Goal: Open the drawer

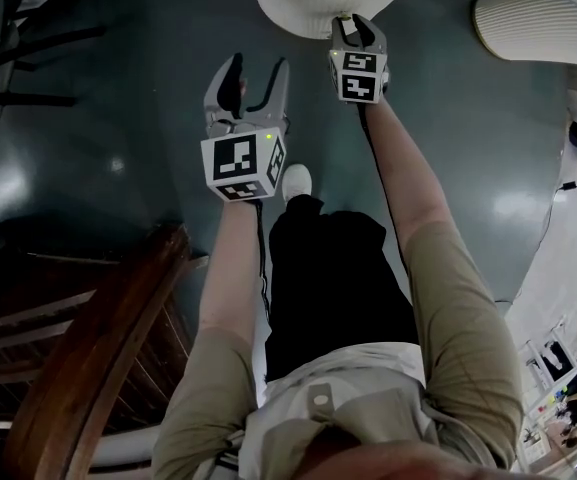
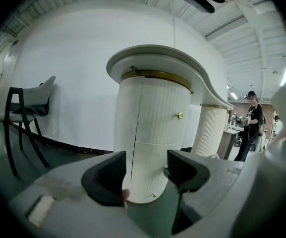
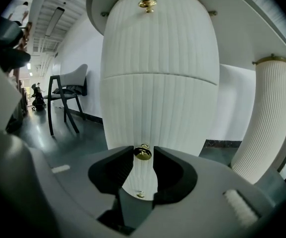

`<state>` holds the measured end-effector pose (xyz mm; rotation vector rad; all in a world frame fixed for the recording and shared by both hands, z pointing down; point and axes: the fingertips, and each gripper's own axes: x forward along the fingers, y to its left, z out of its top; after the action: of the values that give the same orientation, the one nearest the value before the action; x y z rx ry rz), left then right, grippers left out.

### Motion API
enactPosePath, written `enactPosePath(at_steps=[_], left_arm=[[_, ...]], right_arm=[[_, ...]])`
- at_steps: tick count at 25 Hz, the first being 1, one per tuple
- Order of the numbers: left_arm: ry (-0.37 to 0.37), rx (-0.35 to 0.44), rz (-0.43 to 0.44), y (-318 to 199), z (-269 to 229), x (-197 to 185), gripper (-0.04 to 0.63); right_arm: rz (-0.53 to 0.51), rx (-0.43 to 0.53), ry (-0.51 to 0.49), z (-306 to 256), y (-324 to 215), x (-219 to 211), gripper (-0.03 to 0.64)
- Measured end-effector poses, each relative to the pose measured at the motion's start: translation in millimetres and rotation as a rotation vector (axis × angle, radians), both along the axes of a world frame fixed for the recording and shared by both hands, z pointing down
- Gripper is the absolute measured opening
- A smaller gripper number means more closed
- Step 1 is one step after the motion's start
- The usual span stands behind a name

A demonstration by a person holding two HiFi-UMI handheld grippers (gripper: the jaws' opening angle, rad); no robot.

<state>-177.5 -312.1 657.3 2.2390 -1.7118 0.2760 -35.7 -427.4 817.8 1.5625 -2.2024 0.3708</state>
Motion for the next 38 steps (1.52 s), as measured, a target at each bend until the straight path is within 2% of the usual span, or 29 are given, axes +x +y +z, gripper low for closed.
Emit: enactPosePath(at_steps=[12,38], left_arm=[[-0.006,0.011,-0.015,-4.0,-4.9,-7.2,0.273],[-0.003,0.01,-0.063,13.7,-14.3,-15.9,0.273]], right_arm=[[0.001,-0.03,-0.04,-3.7,2.6,-0.1,0.109],[-0.031,-0.052,-0.027,-2.4,38.4,3.4,0.109]])
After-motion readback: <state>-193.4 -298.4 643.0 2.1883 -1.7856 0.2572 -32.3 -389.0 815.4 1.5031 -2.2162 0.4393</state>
